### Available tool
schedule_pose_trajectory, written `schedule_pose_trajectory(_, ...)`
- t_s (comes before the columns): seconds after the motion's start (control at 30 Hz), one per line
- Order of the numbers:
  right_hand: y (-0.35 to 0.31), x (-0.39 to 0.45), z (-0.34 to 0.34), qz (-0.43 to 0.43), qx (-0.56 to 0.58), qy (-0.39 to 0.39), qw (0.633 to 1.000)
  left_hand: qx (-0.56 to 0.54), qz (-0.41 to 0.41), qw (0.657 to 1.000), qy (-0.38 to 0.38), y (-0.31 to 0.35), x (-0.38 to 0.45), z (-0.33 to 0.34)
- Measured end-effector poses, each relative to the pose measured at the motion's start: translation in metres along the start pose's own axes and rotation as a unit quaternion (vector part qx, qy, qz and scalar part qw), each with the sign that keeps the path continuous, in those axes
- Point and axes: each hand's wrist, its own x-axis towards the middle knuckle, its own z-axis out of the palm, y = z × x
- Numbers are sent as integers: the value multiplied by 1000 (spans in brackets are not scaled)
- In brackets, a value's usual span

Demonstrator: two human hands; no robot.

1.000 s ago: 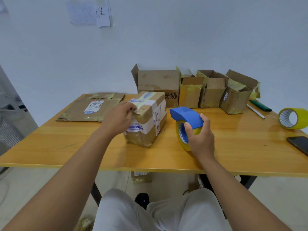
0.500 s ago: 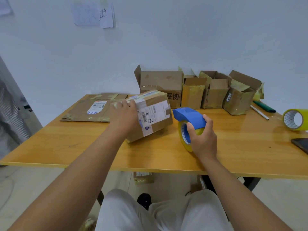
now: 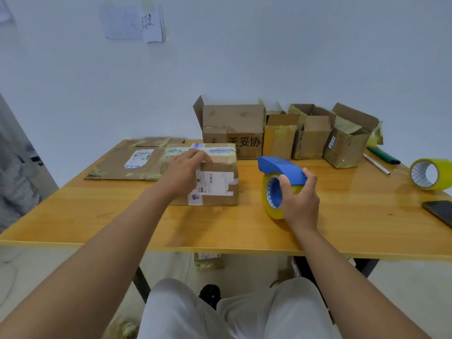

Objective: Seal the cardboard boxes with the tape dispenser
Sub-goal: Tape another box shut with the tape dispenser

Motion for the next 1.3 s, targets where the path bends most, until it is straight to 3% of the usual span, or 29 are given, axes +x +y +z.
schedule_pose_trajectory(0.07, 0, 1, 0, 7, 6, 4, 1000, -17, -20, 999, 25, 12, -1, 0)
schedule_pose_trajectory(0.2, -2, -3, 1, 0, -2, 3, 1000, 72, -143, 987, 29, 54, 15, 23)
schedule_pose_trajectory(0.3, -3, -7, 2, -26, -18, -5, 1000, 117, -179, 976, 33, 67, 23, 37)
schedule_pose_trajectory(0.4, -5, -8, 2, -38, -23, -17, 999, 59, -145, 984, 89, 69, 21, 42)
schedule_pose_trajectory(0.6, -5, -5, 0, -30, -13, -17, 999, -47, 38, 976, 209, 43, -12, 34)
schedule_pose_trajectory(0.8, -6, -5, 3, -33, -22, -14, 999, -164, 56, 975, 137, 17, -27, 15)
schedule_pose_trajectory(0.93, -8, -7, 6, -43, -30, -21, 998, -131, 61, 984, 102, 16, -22, 12)
schedule_pose_trajectory(1.1, -7, -7, 5, -41, -32, -23, 998, -176, 20, 979, 98, 22, -21, 8)
schedule_pose_trajectory(1.3, -7, -6, 6, -40, -31, -20, 998, 74, 4, 996, 52, 30, -22, -4)
